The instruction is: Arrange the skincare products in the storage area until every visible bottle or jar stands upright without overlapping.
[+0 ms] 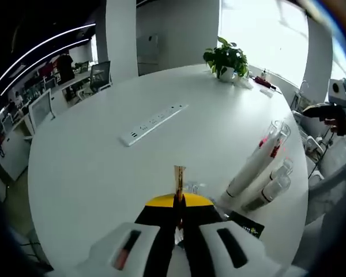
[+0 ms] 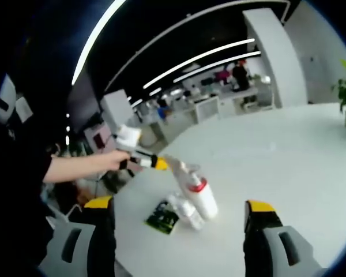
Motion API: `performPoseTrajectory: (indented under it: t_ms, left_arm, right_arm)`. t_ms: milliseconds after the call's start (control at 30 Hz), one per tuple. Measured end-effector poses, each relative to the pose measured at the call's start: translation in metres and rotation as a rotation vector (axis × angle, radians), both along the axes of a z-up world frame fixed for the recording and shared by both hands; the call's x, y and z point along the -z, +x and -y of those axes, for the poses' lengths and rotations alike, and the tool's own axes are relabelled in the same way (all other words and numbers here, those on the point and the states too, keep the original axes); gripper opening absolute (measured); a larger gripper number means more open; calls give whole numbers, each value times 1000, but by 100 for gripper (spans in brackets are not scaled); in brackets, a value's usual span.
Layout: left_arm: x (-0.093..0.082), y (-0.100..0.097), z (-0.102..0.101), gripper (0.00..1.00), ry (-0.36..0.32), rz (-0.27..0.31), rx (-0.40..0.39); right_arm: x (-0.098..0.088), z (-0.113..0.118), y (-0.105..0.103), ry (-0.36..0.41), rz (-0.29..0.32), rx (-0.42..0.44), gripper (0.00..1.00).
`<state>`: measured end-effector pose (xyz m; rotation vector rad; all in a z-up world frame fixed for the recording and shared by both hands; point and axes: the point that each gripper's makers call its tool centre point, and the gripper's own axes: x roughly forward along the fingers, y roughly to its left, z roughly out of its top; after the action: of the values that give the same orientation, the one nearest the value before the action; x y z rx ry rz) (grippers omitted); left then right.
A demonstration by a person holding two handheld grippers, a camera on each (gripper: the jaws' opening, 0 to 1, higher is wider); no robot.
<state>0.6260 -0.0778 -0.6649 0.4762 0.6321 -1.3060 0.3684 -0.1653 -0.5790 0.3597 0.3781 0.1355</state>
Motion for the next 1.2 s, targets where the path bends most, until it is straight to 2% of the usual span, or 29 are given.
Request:
performPoseTrajectory:
  t_ms: [167, 267, 333, 500, 567, 733, 833, 933, 1200]
  left_arm:
    - [-22, -8, -15, 4, -10, 9, 15]
    - [-48, -17, -26, 5, -58, 9, 15]
    - [-60, -21, -34, 5, -68, 16, 17]
    - [-75, -31, -51, 5, -66, 34, 29]
    - [-82, -35, -57, 5, -66, 44, 31]
    - [-105, -62, -61, 5, -100, 34, 86]
    - [-118, -80, -59, 5, -133, 11, 119]
    - [-126, -96, -60, 5, -129, 37, 164]
    - [-133, -135, -64, 5, -128, 11, 222]
  right_arm:
    - [-9, -10, 2, -8, 10, -27, 84]
    - [-16, -16, 2, -23, 26, -44, 81]
    - [-19, -20, 3, -27, 30, -55, 82]
    - [-26, -33, 8, -33, 32, -89, 81]
    - [-32, -40, 10, -46, 56, -111, 81]
    - [-35, -54, 13, -51, 52, -157, 78]
    - [-42, -64, 14, -46, 75, -181, 76]
    - [-45, -73, 14, -63, 81, -208, 72]
    - [-51, -87, 8, -86, 103, -249, 63]
